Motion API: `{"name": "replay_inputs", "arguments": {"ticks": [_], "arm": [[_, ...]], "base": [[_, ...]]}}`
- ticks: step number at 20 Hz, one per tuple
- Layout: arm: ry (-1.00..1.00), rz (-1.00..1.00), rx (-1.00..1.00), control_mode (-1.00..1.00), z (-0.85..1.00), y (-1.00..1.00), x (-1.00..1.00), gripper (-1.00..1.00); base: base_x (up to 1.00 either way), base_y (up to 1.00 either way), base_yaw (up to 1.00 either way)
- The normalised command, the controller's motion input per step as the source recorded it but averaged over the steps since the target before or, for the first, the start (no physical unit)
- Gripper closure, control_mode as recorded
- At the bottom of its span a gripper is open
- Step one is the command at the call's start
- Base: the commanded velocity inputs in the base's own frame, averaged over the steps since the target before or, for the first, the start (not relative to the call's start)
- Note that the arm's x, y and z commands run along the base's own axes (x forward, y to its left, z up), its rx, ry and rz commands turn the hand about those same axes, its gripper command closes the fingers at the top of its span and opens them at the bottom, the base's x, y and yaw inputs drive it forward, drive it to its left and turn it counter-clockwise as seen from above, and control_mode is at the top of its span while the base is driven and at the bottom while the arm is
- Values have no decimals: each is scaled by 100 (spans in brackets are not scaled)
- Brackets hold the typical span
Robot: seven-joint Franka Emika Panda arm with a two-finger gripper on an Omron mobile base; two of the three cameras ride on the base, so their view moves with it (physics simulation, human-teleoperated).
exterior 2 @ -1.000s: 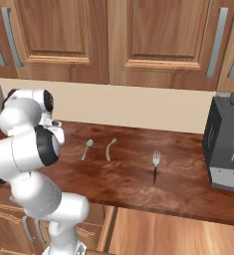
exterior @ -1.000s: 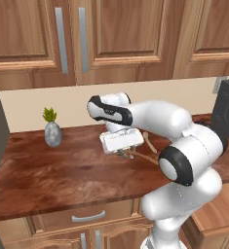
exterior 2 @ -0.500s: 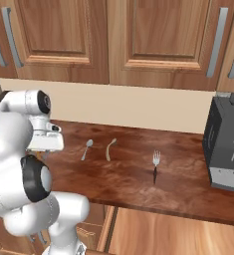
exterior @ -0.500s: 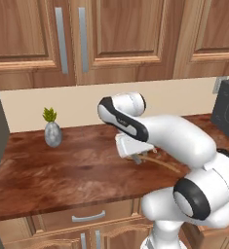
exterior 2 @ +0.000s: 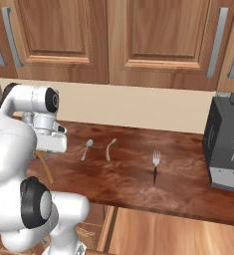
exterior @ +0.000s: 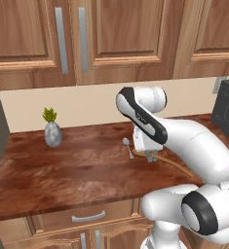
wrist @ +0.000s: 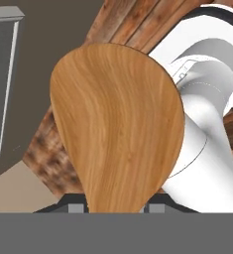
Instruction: Organize the utensils by type. Pick up the wooden spoons from the counter and place them in the open cabinet. Then pick up the metallic utensils from the counter and place them in the open drawer.
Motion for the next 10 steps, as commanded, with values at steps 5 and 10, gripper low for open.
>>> {"name": "replay_inputs", "arguments": {"ticks": [5, 10], "arm": [[0, 0, 0, -100, 0, 0, 0, 100], [0, 0, 0, -100, 0, 0, 0, 100]], "base": [[0, 0, 0], [0, 0, 0]]}}
